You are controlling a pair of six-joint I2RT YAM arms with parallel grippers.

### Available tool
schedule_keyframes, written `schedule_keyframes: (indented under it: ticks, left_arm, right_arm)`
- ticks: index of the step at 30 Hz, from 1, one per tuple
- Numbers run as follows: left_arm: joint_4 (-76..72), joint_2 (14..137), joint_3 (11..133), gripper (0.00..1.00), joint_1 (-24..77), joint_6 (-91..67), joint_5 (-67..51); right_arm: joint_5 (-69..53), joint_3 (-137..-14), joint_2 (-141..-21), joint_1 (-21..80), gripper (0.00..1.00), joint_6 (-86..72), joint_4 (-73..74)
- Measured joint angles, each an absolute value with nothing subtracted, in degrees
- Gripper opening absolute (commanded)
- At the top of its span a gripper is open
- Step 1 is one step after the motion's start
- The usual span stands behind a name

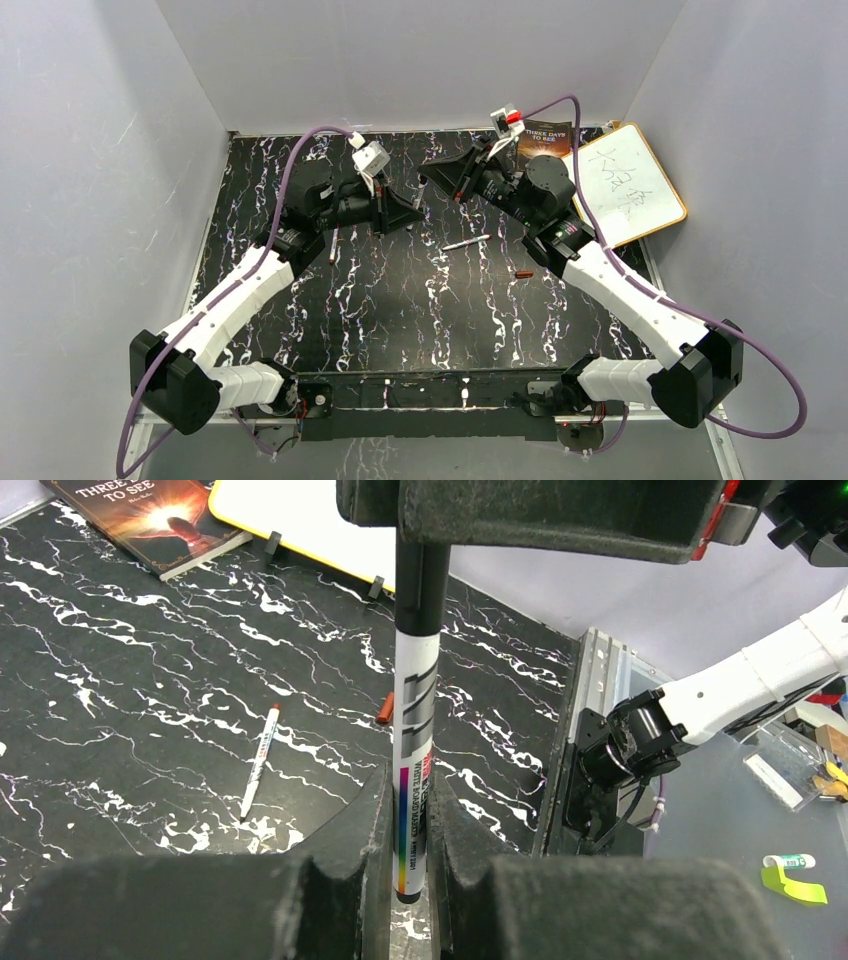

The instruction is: Insert the pens into the pen caps

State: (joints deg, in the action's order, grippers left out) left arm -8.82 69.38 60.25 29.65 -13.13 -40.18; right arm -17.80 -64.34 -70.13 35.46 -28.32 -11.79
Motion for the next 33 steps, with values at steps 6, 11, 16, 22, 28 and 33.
schedule_keyframes:
  ticks: [6, 11, 16, 22, 28, 33]
  left_arm:
    - [-6.66, 70.32, 61.34, 0.00, 29.69, -12.40, -40.12]
    - [-5.45, 71.09, 62.70, 0.00, 29.69, -11.70, -41.65]
    - [-7.66, 71.05, 62.48, 0.00, 29.52, -12.16, -46.61]
    - [-14.37, 63.88, 52.10, 0.00, 29.47, -14.55, -46.35]
    - [-9.19, 60.07, 51.48, 0.00, 29.47, -11.46, -39.94]
    - [-0.10, 66.22, 53.01, 0.00, 29.43, -10.02, -28.93]
  right_arm:
    - [-16.45, -63.07, -70.11, 35.57, 0.00, -28.49, -12.93]
    - [-14.31, -60.60, -68.25, 35.92, 0.00, -29.02, -15.59]
    - [-12.43, -60.75, -65.93, 37.34, 0.31, -28.32, -14.96]
    - [-12.86, -61.49, -65.60, 40.07, 0.66, -26.57, -9.32]
    - [-6.79, -60.51, -63.26, 39.53, 0.74, -25.36, -7.20]
    - [0.14, -56.84, -58.17, 37.95, 0.73, -25.23, -4.34]
